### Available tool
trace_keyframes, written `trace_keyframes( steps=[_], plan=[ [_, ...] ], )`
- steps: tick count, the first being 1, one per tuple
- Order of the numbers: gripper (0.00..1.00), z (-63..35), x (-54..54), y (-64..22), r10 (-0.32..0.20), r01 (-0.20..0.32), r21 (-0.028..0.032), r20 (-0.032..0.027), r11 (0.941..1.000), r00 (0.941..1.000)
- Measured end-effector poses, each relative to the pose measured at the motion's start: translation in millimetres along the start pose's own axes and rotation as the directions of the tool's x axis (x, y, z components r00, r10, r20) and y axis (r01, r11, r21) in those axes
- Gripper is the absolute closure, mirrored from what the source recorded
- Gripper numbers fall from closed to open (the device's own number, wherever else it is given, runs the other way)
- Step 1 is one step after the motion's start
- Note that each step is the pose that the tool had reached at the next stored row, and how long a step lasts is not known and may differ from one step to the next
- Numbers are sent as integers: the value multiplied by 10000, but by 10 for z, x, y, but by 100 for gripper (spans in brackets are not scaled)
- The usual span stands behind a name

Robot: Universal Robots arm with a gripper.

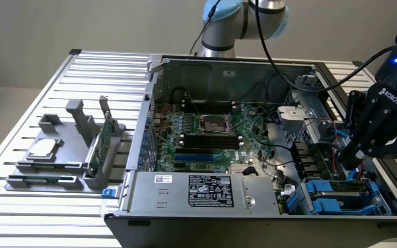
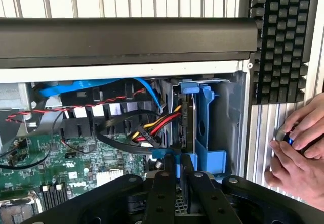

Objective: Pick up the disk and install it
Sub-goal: 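Insert the second disk wire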

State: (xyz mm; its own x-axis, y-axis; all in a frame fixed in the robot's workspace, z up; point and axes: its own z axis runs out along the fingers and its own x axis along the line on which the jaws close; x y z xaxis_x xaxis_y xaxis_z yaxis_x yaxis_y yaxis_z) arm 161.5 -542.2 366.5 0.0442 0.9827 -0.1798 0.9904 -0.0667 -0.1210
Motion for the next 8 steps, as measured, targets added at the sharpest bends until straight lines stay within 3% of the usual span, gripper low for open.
trace_keyframes(
  steps=[6,8],
  plan=[
    [84,40,-120,11,0,0,0,-1,10000,10000],
    [84,56,-136,14,-7,7,2,-42,10000,10000]
  ],
)
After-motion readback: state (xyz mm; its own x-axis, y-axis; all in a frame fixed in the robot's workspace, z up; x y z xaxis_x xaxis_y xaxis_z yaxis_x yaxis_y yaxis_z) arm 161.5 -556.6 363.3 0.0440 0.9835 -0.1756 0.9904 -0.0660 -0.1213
